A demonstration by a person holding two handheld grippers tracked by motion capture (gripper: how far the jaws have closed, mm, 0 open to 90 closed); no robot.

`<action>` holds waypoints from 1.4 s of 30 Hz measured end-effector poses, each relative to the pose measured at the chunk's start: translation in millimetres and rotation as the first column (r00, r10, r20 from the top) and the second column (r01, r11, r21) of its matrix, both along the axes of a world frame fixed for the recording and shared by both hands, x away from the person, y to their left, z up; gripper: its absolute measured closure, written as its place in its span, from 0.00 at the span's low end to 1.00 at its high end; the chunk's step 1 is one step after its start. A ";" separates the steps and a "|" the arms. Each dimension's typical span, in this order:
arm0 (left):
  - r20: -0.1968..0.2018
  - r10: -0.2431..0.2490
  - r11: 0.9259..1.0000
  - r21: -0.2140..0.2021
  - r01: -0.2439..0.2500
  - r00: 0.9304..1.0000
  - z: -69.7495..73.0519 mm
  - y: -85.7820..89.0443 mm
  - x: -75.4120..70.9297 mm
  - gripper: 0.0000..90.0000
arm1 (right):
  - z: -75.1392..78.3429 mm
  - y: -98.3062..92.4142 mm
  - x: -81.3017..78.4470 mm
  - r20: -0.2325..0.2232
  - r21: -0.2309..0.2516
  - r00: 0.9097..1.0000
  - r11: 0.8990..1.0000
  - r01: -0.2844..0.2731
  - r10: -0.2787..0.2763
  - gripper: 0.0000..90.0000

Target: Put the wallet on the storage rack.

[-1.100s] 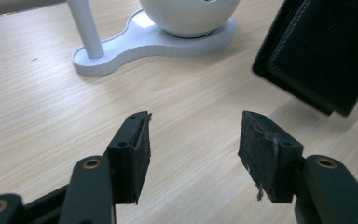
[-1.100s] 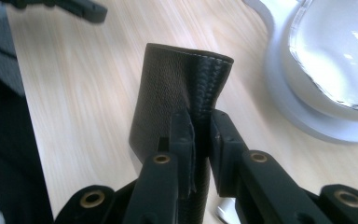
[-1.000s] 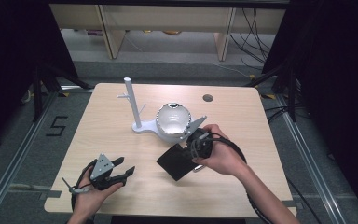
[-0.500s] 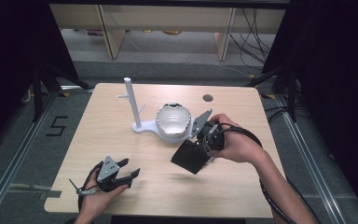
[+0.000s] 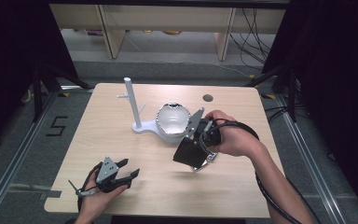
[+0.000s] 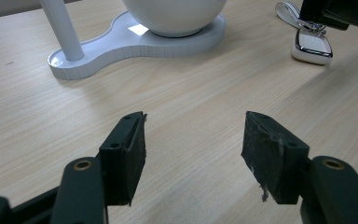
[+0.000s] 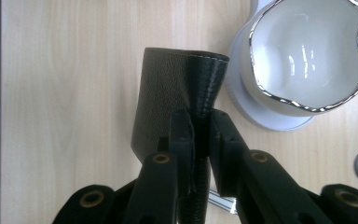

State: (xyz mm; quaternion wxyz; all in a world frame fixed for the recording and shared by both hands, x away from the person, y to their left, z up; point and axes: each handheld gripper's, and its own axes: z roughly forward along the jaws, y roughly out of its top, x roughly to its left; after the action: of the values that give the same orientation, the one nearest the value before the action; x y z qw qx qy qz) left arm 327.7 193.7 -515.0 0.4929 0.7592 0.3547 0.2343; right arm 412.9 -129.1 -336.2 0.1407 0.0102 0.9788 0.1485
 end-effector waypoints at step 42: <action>-0.004 0.001 1.000 0.006 -0.001 1.000 -3.7 -2.9 -1.1 0.43 | 20.4 18.1 34.2 0.171 -0.039 0.985 0.999 -0.029 0.035 0.90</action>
State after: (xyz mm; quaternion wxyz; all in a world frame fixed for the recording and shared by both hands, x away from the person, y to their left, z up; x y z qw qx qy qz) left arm 326.5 190.8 -518.7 0.4898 0.7610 0.3552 0.2340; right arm 447.1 -111.1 -315.8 0.2225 -0.0208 0.9656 0.1333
